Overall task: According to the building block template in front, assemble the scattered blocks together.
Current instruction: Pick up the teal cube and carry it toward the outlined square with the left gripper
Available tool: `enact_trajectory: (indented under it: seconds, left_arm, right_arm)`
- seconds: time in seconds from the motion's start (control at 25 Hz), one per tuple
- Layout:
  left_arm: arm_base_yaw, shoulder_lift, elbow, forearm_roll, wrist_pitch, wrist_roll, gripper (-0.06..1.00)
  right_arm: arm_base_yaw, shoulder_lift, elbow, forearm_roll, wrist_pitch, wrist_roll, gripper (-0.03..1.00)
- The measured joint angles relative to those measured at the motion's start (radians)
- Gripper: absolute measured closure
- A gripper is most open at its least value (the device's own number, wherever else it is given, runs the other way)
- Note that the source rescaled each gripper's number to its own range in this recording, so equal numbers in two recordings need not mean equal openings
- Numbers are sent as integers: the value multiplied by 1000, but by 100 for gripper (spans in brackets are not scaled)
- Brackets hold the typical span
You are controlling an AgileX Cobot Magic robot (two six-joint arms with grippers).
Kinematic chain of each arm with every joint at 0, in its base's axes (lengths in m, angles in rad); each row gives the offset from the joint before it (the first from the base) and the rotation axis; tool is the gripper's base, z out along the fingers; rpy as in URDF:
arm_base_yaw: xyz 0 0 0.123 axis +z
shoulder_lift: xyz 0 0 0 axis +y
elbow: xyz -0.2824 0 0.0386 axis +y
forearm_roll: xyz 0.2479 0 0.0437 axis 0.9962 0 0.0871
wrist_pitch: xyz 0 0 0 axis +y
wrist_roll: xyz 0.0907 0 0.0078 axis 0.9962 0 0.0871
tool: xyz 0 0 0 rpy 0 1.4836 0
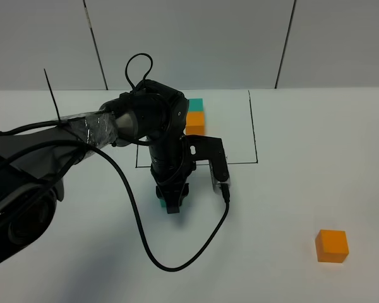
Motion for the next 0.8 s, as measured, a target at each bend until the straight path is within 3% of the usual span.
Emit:
enact_trajectory:
  seconds: [0.24, 0.8]
  left_arm:
    - [0, 0, 0, 0, 8, 78, 94]
    - [0, 0, 0, 0, 14, 113, 92]
  right_arm:
    - [0, 0, 0, 0, 0, 0, 32]
    - [0, 0, 0, 0, 0, 0, 32]
